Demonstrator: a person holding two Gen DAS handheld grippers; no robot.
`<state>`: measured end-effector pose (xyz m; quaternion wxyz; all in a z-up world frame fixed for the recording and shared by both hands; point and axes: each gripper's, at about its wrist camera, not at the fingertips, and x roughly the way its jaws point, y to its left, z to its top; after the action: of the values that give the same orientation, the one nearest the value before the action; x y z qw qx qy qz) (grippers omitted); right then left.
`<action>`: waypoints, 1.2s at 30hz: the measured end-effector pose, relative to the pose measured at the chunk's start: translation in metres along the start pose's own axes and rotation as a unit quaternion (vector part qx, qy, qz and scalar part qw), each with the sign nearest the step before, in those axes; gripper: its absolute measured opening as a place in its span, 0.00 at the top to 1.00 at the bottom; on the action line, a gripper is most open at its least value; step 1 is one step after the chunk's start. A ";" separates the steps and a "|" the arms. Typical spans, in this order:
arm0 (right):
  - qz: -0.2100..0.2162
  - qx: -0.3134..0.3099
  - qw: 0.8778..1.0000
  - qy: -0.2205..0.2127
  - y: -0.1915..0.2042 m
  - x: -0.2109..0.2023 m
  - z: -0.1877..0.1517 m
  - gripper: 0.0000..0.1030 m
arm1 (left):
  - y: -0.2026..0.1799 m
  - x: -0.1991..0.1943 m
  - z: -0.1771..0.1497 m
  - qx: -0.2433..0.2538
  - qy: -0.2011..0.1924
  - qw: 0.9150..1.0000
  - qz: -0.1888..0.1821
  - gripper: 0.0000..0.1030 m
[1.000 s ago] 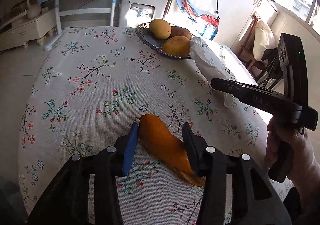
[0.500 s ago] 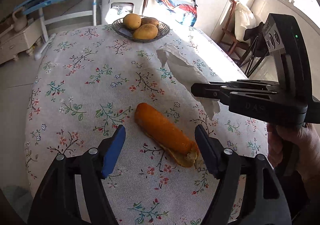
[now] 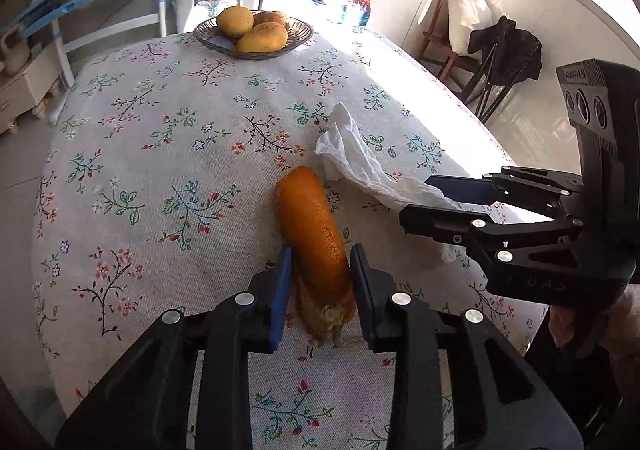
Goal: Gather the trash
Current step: 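Grasp the long orange peel with the left tool while the right tool holds the tissue, then carry the tissue and the long peel over the yellow basin with both tools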
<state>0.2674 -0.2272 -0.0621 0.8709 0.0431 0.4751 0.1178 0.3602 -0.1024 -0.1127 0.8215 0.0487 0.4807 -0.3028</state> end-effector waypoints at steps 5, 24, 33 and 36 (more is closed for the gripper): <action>0.000 0.002 1.000 0.005 -0.001 0.009 -0.001 0.58 | 0.008 -0.008 0.000 -0.026 -0.012 1.000 -0.003 0.59; 0.036 0.012 0.997 -0.072 0.020 -0.045 -0.019 0.88 | -0.026 -0.063 -0.024 0.016 -0.113 0.989 0.091 0.80; 0.064 0.022 0.989 -0.134 0.046 -0.094 -0.089 0.88 | -0.032 -0.119 -0.080 -0.015 -0.163 0.978 0.130 0.80; 0.072 0.031 0.988 -0.135 0.051 -0.099 -0.104 0.88 | -0.037 -0.127 -0.099 -0.019 -0.166 0.977 0.135 0.80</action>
<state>0.1205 -0.2058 -0.0287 0.9145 0.1199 0.3526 0.1582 0.2198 -0.0390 -0.0535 0.9240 0.0465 0.3321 -0.1840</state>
